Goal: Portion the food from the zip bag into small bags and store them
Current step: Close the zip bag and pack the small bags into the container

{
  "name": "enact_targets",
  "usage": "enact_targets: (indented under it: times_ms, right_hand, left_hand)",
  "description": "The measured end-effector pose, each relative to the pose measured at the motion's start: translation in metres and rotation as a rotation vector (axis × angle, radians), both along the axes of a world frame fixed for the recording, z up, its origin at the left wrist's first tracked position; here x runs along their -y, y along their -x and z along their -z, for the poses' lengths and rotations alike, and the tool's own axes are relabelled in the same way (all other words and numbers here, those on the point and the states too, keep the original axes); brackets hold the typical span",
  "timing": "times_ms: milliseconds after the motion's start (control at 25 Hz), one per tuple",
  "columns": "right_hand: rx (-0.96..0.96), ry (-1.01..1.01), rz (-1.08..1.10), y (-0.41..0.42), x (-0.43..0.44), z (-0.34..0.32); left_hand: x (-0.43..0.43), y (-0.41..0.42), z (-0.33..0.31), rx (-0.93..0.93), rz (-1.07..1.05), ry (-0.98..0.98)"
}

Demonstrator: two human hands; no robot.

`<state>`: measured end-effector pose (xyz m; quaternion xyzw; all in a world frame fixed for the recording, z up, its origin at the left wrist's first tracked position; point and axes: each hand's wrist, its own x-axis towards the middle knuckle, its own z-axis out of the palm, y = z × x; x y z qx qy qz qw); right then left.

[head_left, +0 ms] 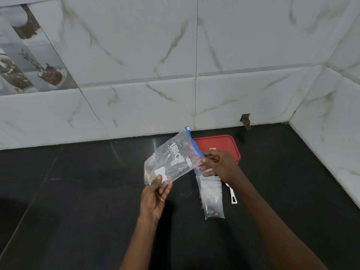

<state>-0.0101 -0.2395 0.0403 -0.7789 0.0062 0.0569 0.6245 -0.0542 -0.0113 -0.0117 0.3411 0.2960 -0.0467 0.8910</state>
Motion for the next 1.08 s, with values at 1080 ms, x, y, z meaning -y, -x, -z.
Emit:
enact_targets:
  times_ms: [1080]
  right_hand:
    - [-0.187, -0.188, 0.237, -0.001, -0.018, 0.019]
  left_hand:
    - [-0.003, 0.012, 0.016, 0.139, -0.031, 0.059]
